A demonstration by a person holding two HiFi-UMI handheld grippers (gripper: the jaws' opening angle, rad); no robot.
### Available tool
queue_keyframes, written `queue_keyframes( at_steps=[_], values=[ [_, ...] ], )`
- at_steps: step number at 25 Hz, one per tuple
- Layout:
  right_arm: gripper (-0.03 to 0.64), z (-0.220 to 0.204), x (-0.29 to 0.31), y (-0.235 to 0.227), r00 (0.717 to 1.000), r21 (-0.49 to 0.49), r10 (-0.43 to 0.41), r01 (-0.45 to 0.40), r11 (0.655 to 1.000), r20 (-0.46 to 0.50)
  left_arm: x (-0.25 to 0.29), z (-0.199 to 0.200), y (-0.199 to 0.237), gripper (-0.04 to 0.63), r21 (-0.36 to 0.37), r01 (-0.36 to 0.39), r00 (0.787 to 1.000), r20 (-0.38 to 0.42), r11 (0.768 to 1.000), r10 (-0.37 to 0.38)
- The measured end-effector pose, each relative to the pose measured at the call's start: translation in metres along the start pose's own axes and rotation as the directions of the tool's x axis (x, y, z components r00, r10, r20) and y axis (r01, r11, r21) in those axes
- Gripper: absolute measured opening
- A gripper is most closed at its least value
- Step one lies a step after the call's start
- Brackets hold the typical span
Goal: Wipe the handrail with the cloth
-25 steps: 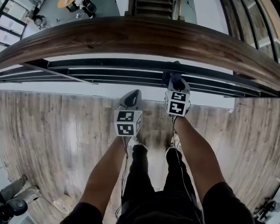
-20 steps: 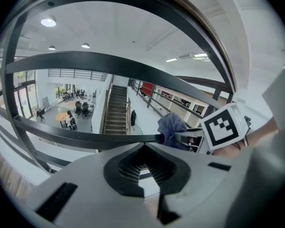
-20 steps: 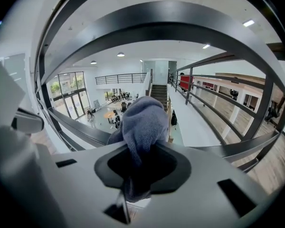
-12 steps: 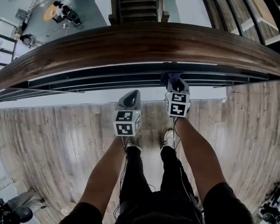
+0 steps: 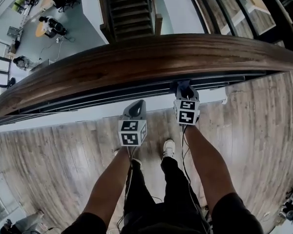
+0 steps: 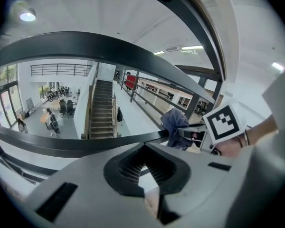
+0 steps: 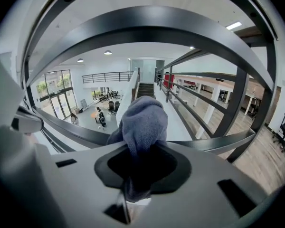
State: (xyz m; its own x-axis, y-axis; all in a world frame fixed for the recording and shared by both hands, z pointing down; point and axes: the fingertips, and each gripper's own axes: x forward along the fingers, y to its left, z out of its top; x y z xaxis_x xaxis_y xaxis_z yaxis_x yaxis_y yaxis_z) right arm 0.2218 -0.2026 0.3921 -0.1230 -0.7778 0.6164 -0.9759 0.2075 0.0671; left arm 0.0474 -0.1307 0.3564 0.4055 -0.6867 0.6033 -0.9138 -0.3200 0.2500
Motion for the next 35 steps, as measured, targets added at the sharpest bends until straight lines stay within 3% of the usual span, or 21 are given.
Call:
queue_keyframes(
  at_steps=[8,21,29,35],
  values=[
    [0.075,-0.007,-0.007,-0.120,0.997,0.012,-0.057,0.057,0.998,-0.052,0.047,0.023,-0.077,0.003,0.081,0.042,0.999,-0.006,0.996,-0.042],
    [0.075,-0.019,-0.019,-0.265,0.981,-0.017,-0.171,0.170,0.985,-0.096,0.094,0.025,-0.172,0.003,0.128,0.130,0.991,-0.053,0.983,-0.124],
    [0.075,-0.028,-0.022,-0.335,0.952,-0.152,-0.276,0.255,0.955,-0.135,0.106,0.021,-0.188,0.003,0.176,0.161,0.986,-0.074,0.971,-0.150],
    [0.075,-0.032,-0.022,-0.361,0.930,-0.210,-0.341,0.308,0.928,-0.141,0.093,0.015,-0.165,0.003,0.175,0.140,0.989,-0.061,0.975,-0.132]
  ],
)
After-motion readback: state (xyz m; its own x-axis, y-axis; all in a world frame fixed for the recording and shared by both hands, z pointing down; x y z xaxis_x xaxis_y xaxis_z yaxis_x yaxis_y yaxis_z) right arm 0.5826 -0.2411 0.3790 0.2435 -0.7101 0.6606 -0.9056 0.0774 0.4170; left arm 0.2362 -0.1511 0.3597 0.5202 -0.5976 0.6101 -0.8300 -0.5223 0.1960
